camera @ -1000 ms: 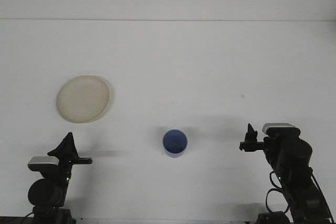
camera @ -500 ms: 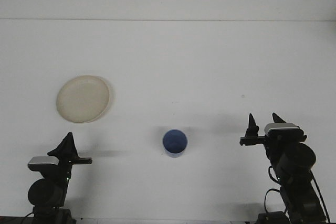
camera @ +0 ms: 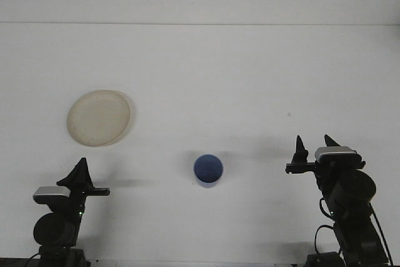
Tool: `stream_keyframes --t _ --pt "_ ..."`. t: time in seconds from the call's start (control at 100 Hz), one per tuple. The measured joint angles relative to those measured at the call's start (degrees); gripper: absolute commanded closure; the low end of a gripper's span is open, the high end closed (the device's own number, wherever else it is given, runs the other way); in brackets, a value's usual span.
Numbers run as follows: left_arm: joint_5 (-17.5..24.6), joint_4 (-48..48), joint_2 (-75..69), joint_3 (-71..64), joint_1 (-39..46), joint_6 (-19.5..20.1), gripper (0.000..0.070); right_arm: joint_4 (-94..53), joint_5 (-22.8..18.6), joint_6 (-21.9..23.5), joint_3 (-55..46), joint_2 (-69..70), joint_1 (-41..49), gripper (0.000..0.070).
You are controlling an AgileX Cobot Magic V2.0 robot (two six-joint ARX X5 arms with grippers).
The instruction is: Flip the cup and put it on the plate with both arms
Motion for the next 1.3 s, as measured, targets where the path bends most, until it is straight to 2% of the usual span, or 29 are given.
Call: stream_keyframes --t 0.33,0.54,0.66,0.89,1.15,1.3 --pt "0.0 0.4 0.0 0.1 0.0 0.0 0.0689 0.0 0.0 0.0 0.0 0.0 0.0 0.0223" --pt "0.0 -6.6 1.7 7.1 0.0 0.0 0.0689 0.0 0.0 0.0 0.0 0.0 0.0 0.0222" --pt "0.6 -12.9 5.3 14.7 0.0 0.0 0.0689 0.0 0.0 0.0 0.0 0.0 0.0 0.0222" --pt "8.8 -27.8 19.7 33.5 0.0 0.2 0.0689 0.0 0.0 0.0 0.0 0.0 0.0 0.0223" --pt "9.0 -49.0 39.6 53.3 0.0 1.6 0.0689 0.0 0.0 0.0 0.0 0.0 0.0 0.0222" --pt "9.0 -54.6 47.5 58.1 0.0 1.6 0.0689 0.0 0.0 0.0 0.0 0.0 0.0 0.0222"
